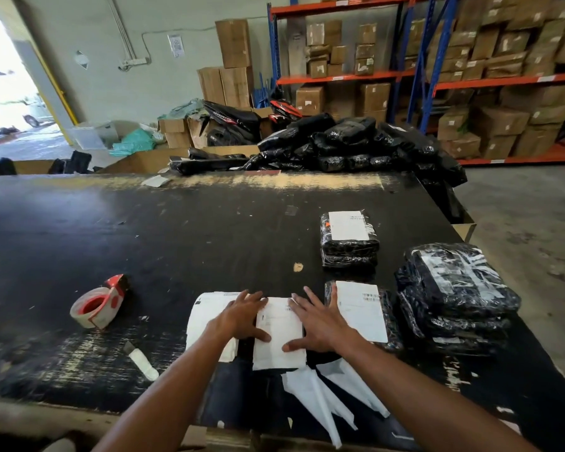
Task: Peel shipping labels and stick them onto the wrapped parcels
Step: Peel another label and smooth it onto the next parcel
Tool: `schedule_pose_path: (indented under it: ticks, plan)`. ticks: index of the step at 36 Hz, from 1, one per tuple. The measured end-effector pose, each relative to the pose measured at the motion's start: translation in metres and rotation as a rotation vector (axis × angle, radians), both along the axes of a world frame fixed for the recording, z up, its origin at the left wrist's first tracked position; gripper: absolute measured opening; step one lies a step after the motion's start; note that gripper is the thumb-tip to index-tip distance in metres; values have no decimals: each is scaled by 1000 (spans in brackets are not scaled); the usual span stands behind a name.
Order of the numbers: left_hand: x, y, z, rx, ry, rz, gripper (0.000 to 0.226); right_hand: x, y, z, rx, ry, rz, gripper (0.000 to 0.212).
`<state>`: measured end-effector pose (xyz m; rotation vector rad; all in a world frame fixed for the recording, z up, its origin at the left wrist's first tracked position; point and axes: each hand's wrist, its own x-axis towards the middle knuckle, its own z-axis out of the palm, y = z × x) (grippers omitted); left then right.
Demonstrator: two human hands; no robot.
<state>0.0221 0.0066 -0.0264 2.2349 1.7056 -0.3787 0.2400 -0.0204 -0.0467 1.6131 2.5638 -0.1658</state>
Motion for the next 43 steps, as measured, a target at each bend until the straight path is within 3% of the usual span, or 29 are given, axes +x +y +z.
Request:
schedule_pose_path:
  ticks: [17,27,30,33,38,43]
  plan:
    - [-11,1,-11,139,-1,-142,75,-2,11,-13,42,-50,42,120]
    - [-8,4,-9,55,22,-140,87,1,11,-16,-19,-3,3,119]
    - [-8,6,-7,27,24,-132,94,1,9,-13,-28,89,-35,117]
    - [-4,6,-2,-1,16,-124,96,5,7,-9,-19,200,-79,110]
    - [10,9,4,29,-30,-134,98,18,4,-8,37,304,-215,68]
    - [39,10,8,59,-67,-180,86,37,-2,-7,94,356,-340,61]
